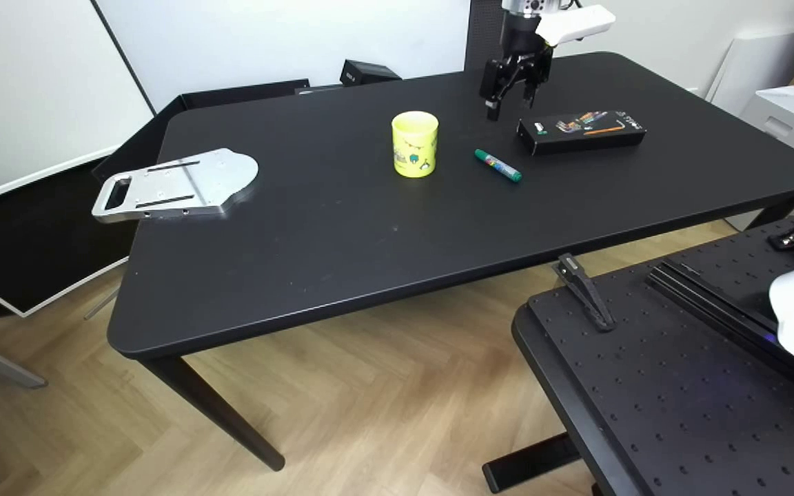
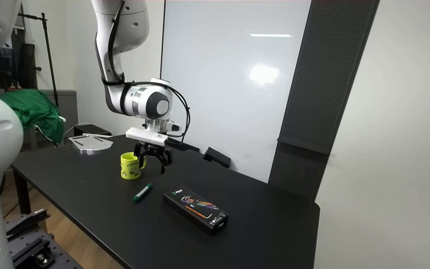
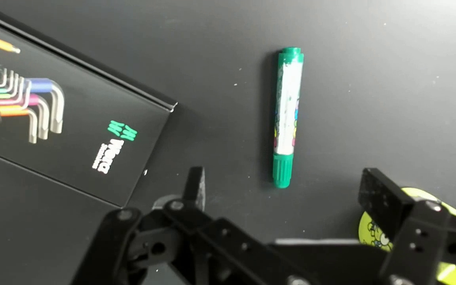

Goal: Put the marker inside the mug.

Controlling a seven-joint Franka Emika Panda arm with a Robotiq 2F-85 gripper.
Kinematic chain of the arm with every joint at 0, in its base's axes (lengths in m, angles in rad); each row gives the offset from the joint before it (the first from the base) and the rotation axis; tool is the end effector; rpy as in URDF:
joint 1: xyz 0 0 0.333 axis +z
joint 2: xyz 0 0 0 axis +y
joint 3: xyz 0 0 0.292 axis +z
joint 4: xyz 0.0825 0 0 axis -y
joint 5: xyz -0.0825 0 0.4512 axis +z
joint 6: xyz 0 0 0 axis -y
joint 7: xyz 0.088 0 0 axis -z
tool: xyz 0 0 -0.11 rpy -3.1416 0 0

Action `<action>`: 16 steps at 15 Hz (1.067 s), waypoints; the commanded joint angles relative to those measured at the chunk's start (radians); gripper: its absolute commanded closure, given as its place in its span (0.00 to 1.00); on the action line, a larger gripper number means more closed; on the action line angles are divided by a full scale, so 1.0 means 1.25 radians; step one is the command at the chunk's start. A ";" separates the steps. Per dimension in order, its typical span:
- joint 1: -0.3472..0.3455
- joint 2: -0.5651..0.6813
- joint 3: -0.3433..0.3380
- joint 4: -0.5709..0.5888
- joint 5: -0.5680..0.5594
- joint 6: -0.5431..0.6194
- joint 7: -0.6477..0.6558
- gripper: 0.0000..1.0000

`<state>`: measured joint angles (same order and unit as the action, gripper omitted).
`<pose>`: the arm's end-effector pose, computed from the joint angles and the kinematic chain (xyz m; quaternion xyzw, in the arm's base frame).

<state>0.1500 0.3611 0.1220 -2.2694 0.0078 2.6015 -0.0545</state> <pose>0.5365 0.1548 0.1129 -0.9875 -0.1556 0.0157 0.0219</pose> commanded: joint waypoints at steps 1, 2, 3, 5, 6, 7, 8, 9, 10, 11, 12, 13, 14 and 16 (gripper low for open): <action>0.026 0.053 -0.011 0.041 -0.038 -0.001 0.048 0.00; 0.032 0.062 -0.013 0.044 -0.041 0.004 0.054 0.00; 0.042 0.070 -0.019 0.045 -0.050 0.012 0.072 0.00; 0.055 0.084 -0.023 0.048 -0.050 0.023 0.099 0.00; 0.059 0.090 -0.023 0.049 -0.045 0.027 0.108 0.00; 0.062 0.094 -0.020 0.047 -0.039 0.035 0.116 0.00; 0.064 0.097 -0.019 0.045 -0.035 0.042 0.123 0.00; 0.064 0.100 -0.017 0.042 -0.029 0.050 0.127 0.00; 0.061 0.104 -0.013 0.041 -0.020 0.058 0.128 0.00; 0.057 0.107 -0.009 0.039 -0.010 0.062 0.129 0.00; 0.056 0.111 -0.009 0.038 -0.006 0.067 0.130 0.00; 0.056 0.115 -0.011 0.036 -0.003 0.074 0.134 0.00; 0.054 0.118 -0.010 0.036 0.004 0.076 0.135 0.00; 0.052 0.127 -0.009 0.034 0.015 0.085 0.136 0.00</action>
<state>0.2211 0.4995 0.1077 -2.2364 0.0091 2.6919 0.0786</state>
